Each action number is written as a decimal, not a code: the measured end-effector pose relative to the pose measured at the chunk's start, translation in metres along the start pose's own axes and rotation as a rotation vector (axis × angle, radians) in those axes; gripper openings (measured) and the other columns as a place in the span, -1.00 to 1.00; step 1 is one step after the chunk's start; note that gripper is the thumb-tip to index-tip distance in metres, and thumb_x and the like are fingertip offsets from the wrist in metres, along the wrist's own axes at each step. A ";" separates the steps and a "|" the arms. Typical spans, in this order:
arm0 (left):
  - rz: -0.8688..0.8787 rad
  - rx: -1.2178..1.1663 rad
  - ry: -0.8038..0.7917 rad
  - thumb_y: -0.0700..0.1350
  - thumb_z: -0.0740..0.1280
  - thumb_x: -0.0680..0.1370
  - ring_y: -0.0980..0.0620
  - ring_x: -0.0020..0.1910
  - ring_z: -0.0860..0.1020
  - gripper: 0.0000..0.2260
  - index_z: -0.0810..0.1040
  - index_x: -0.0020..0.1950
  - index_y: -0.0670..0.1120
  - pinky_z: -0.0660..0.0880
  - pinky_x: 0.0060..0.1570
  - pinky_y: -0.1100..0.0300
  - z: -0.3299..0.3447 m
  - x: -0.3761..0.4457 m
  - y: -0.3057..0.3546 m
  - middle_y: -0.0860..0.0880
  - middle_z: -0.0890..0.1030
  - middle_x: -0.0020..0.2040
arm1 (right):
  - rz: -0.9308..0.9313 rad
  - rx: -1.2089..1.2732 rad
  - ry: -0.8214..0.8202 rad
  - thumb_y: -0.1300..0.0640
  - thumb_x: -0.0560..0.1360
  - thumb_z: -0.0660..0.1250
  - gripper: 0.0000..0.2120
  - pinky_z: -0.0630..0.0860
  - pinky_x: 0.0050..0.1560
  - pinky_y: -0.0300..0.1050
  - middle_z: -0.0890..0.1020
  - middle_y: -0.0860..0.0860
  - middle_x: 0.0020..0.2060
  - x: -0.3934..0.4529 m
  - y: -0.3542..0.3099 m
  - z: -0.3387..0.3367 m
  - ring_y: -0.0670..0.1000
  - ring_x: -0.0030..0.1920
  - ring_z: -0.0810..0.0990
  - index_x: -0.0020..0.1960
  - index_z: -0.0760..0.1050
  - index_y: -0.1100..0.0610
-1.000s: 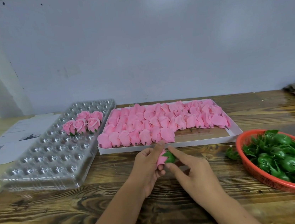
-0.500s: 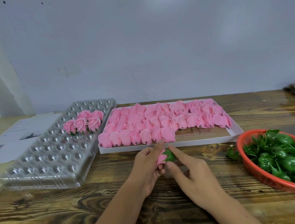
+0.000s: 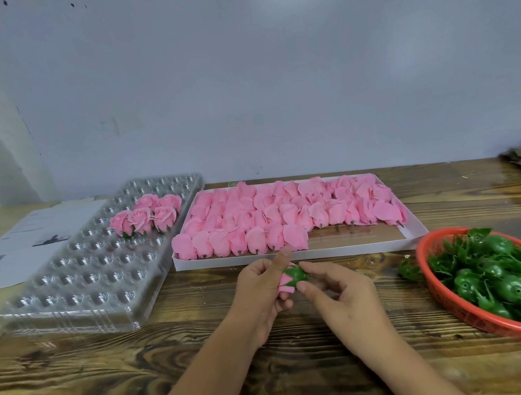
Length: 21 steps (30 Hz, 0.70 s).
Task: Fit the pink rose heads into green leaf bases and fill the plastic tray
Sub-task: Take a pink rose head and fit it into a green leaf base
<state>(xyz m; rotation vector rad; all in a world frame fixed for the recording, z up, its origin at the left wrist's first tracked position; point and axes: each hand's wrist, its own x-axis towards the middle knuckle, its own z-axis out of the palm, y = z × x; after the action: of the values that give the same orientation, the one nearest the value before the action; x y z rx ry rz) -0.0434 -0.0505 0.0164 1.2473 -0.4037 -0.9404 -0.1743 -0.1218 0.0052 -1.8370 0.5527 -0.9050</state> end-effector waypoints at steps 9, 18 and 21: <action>0.023 0.031 -0.011 0.21 0.47 0.38 0.08 -0.42 0.48 -0.45 0.57 0.03 -0.26 0.49 -0.49 0.27 0.000 0.000 0.000 -0.11 0.62 -0.28 | 0.066 0.130 0.006 0.29 0.42 0.52 -0.69 0.61 -0.04 -0.21 0.74 -0.14 -0.16 0.005 -0.004 -0.003 -0.01 -0.13 0.70 0.00 0.68 -0.10; -0.026 -0.112 -0.133 -0.11 0.39 0.57 0.02 -0.15 0.65 -0.68 0.61 0.23 -0.30 0.64 -0.16 0.22 -0.006 -0.002 0.008 -0.23 0.69 0.04 | 0.056 0.155 0.134 0.33 0.46 0.46 -0.69 0.63 -0.14 -0.17 0.74 -0.10 -0.22 0.008 -0.002 -0.008 -0.11 -0.22 0.68 -0.11 0.69 -0.10; 0.001 -0.114 -0.144 -0.10 0.43 0.49 0.04 -0.15 0.66 -0.67 0.66 0.18 -0.26 0.64 -0.11 0.20 -0.005 -0.003 0.008 -0.20 0.71 0.04 | 0.079 0.183 0.153 0.37 0.46 0.45 -0.69 0.60 -0.21 -0.25 0.74 -0.07 -0.25 0.010 -0.001 -0.008 -0.12 -0.27 0.67 -0.14 0.69 -0.06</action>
<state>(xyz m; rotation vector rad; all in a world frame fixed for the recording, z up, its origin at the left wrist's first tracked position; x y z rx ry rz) -0.0387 -0.0451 0.0226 1.0795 -0.4573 -1.0420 -0.1742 -0.1326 0.0113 -1.5799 0.6124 -1.0144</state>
